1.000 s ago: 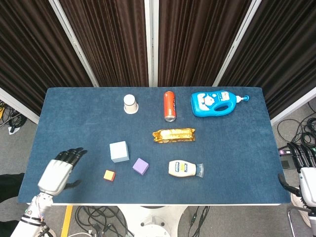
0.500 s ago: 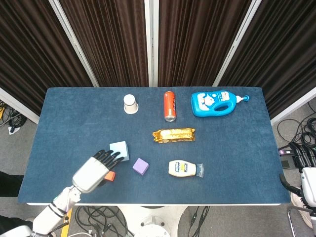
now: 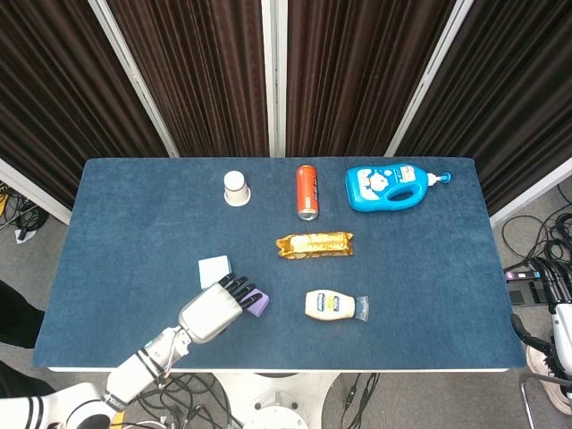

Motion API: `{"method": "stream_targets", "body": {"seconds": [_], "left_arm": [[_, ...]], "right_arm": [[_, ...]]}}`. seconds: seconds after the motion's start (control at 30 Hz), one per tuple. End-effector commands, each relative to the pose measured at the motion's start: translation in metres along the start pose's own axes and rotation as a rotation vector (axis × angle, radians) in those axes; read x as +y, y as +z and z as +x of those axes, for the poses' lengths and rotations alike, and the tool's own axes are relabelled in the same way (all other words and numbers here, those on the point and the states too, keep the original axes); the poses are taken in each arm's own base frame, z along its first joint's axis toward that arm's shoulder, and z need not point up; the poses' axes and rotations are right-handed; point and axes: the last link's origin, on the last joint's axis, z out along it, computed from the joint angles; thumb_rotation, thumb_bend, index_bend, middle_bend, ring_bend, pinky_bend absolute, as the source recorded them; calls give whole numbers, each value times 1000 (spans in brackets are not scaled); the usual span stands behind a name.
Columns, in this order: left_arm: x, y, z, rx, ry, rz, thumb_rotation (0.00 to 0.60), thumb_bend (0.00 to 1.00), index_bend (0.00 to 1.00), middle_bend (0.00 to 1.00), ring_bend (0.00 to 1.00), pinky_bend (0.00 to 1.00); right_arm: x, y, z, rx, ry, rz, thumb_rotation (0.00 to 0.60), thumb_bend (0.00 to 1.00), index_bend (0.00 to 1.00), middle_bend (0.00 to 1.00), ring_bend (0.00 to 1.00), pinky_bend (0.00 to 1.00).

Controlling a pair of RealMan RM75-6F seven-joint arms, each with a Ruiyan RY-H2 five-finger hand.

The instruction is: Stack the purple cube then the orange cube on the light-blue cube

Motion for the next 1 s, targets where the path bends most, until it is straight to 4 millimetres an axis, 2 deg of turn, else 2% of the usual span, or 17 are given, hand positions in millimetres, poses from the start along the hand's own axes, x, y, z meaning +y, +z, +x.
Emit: {"method": "stream_targets", "body": {"seconds": [0.03,0.27,0.57,1.0], "left_arm": [[4,17,-10,8,30,-52,600,168,268,348,213,266],[5,35,-24,-59,-57,-63,600,207,278,366,213,265],[7,55,-29,-67,-24,-95,600,227,281,371,213,262],[2,68,-44,-110,-19,-92,600,253,290,402,213,260]], "right_arm": [[0,1,2,12,6,2,600,232,39,75,0,0],[1,3,3,14,15,0,600,232,39,75,0,0],[1,4,3,9,15,1,600,232,39,75,0,0],[1,4,3,4,20,2,600,232,39,76,0,0]]}}
